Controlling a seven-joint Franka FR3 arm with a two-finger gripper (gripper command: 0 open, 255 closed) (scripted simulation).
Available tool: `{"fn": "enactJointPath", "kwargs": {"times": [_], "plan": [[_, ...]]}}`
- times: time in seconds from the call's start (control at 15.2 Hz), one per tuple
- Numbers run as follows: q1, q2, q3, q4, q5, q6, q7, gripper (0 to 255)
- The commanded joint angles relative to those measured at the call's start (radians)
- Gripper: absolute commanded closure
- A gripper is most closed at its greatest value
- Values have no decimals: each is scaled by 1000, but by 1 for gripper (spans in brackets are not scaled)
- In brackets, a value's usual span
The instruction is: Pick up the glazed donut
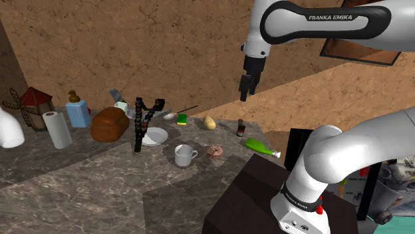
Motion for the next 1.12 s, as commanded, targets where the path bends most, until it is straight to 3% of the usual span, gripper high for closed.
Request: {"fn": "enactJointPath", "kwargs": {"times": [0.0, 0.53, 1.06], "plan": [[0, 0, 0, 0, 0, 0, 0, 0], [36, 60, -165, -199, -82, 308, -315, 0], [107, 290, -356, -275, -108, 655, -655, 0]]}}
